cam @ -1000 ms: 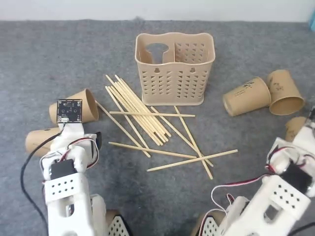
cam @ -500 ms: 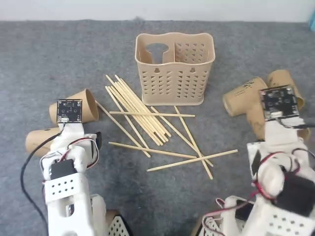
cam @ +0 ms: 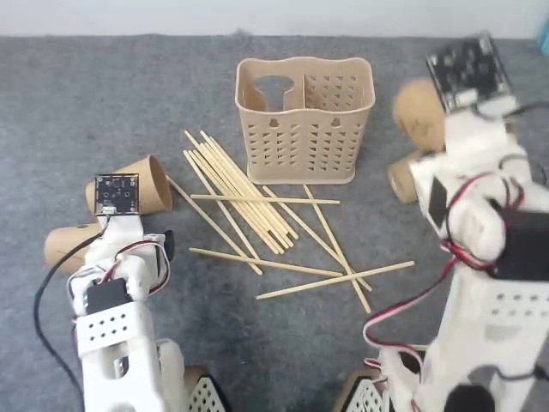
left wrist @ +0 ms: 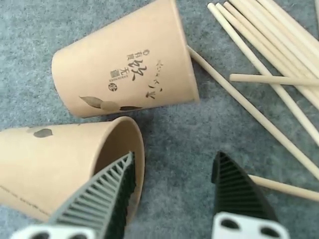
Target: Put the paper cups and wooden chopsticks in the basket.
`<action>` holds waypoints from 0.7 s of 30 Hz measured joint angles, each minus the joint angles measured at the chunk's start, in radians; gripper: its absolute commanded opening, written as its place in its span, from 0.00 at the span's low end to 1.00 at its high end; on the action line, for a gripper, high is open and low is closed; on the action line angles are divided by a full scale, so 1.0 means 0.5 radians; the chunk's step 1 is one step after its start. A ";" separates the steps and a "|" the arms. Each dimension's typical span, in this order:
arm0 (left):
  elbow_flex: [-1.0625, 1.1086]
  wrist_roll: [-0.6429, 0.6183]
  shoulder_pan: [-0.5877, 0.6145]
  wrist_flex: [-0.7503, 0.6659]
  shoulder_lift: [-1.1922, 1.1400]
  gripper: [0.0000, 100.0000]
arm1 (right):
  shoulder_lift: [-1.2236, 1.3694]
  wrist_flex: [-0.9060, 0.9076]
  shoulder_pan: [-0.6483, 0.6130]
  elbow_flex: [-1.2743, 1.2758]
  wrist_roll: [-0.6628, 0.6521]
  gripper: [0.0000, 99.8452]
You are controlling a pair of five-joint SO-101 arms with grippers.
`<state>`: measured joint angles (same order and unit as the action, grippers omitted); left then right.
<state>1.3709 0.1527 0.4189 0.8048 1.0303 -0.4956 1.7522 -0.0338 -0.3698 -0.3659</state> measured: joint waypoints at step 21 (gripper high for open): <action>0.000 0.000 0.003 -0.012 0.000 0.24 | 0.914 -0.396 -0.463 -0.454 -0.018 0.01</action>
<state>1.3709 0.1527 0.4204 0.7986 1.0303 -0.0384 1.5543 -0.2654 -0.5969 -0.3751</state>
